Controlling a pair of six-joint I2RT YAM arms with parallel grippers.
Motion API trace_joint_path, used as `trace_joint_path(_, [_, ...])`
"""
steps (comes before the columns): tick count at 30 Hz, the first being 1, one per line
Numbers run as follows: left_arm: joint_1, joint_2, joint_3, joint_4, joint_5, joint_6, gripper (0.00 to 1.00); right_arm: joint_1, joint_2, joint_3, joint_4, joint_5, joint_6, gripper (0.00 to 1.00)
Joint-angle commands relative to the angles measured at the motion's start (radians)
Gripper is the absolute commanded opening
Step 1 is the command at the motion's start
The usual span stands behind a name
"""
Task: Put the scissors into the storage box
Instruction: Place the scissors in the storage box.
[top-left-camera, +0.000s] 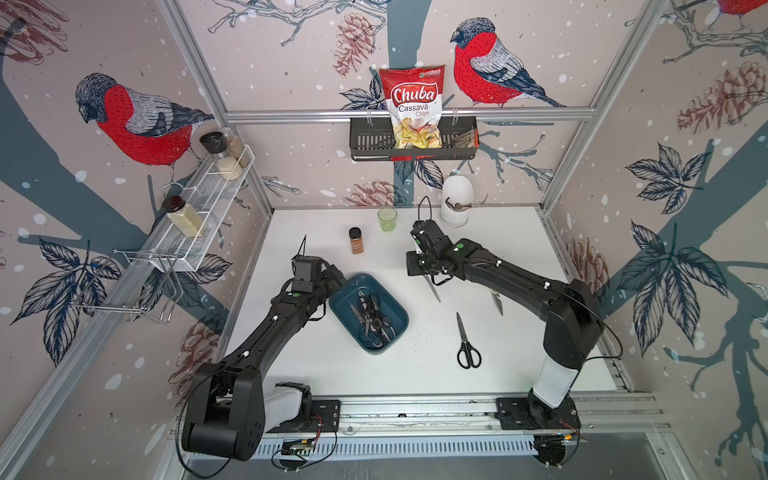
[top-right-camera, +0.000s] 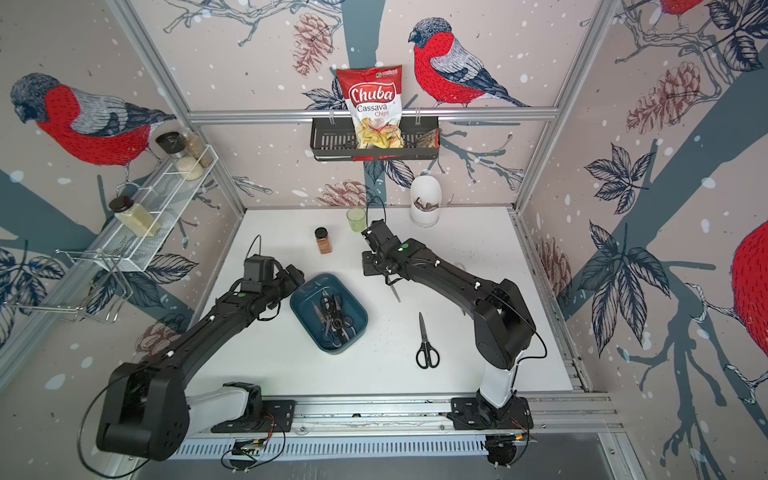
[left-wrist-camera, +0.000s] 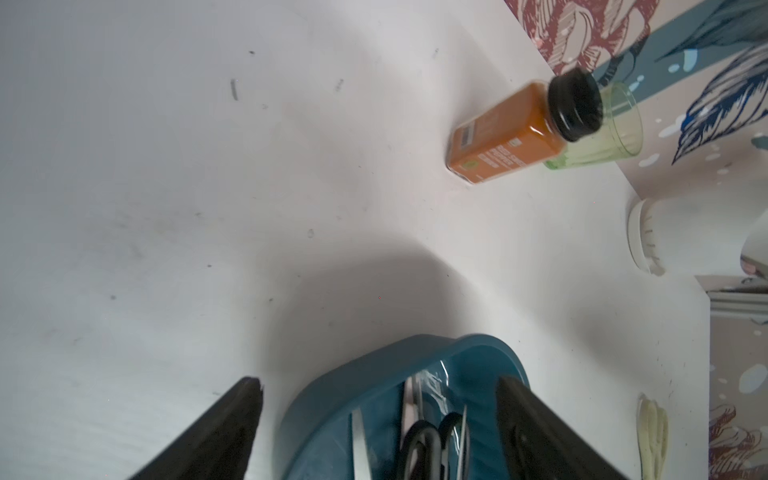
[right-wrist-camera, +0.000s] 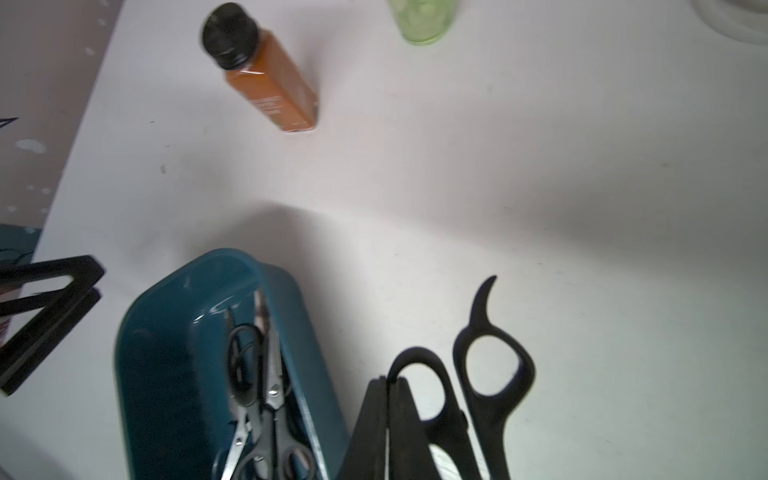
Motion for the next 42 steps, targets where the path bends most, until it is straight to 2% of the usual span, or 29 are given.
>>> trace_joint_path(1, [0.062, -0.049, -0.046, 0.031, 0.027, -0.048, 0.92, 0.052, 0.026, 0.043, 0.068, -0.059, 0.019, 0.00])
trace_joint_path(6, [0.147, -0.114, -0.122, 0.044, 0.034, -0.096, 0.92, 0.126, 0.089, 0.093, 0.133, -0.128, 0.029, 0.00])
trace_joint_path(10, [0.177, -0.137, -0.153, 0.052, 0.039, -0.115, 0.92, 0.172, 0.159, 0.140, 0.154, -0.180, 0.045, 0.00])
trace_joint_path(18, [0.183, -0.129, -0.144, 0.053, 0.051, -0.119, 0.92, 0.205, 0.279, 0.168, 0.158, -0.229, 0.078, 0.00])
trace_joint_path(28, [0.184, -0.137, -0.128, 0.040, 0.044, -0.106, 0.92, 0.206, 0.367, 0.187, 0.143, -0.228, 0.102, 0.01])
trace_joint_path(35, [0.184, -0.134, -0.125, 0.040, 0.048, -0.106, 0.92, 0.206, 0.380, 0.204, 0.118, -0.194, 0.094, 0.11])
trace_joint_path(42, [0.183, -0.139, -0.118, 0.035, 0.058, -0.096, 0.92, 0.203, 0.343, 0.194, 0.129, -0.155, 0.082, 0.29])
